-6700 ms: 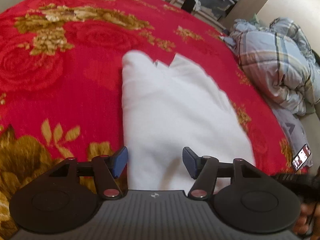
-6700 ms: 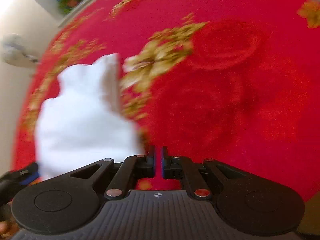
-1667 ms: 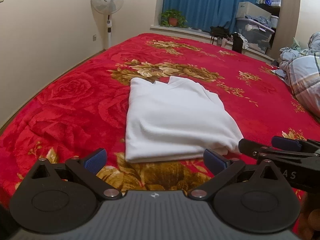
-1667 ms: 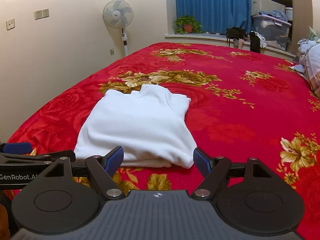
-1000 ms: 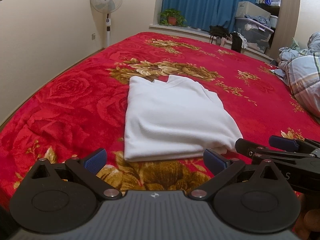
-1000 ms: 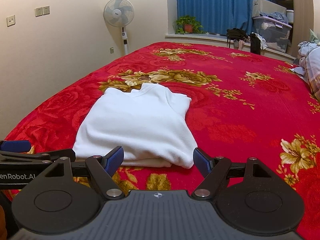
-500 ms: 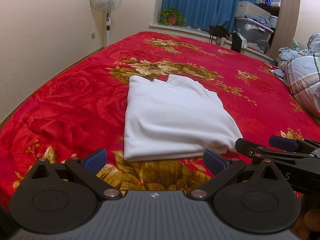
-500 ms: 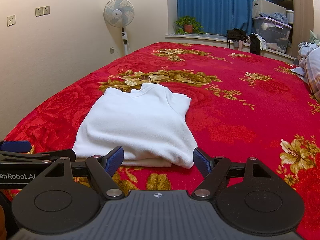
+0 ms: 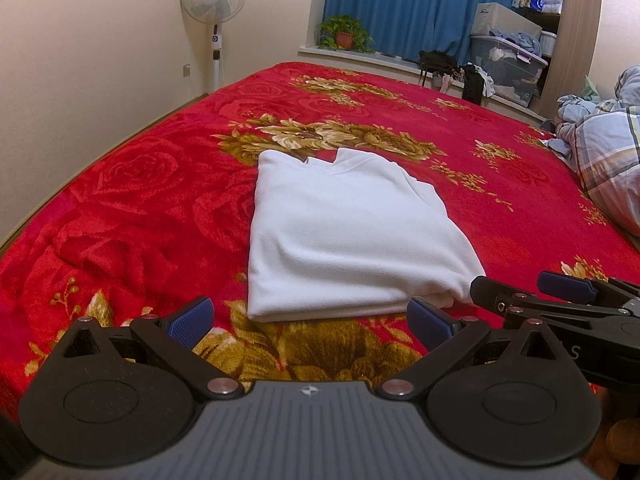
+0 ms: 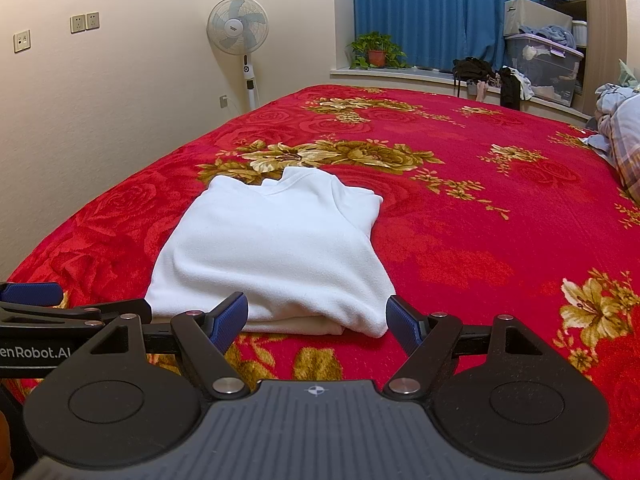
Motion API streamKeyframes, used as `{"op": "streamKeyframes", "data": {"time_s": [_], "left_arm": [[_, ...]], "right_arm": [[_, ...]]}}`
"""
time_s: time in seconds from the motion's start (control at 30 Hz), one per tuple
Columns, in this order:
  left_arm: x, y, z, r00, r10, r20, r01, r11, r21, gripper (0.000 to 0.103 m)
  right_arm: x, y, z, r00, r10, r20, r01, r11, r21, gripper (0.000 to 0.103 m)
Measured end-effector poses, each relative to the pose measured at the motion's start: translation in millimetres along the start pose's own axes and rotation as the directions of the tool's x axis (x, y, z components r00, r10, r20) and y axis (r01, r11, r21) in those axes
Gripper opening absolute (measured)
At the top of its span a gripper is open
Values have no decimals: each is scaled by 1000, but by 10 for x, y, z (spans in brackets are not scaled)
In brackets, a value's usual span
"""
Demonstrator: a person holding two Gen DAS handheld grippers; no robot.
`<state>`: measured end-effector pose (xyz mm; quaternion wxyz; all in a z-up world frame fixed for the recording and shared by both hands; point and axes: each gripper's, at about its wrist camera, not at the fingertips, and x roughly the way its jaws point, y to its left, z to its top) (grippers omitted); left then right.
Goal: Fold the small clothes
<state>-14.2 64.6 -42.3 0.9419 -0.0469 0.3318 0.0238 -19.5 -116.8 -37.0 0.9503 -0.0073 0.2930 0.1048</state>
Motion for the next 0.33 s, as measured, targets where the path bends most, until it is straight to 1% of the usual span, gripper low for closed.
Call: {"op": "streamKeyframes", "data": {"time_s": [0.33], "left_arm": [[-8, -3, -28, 1000, 2, 16, -2, 1000, 6, 103]], "right_arm": [[4, 8, -3, 1000, -2, 0, 2, 1000, -5, 77]]}}
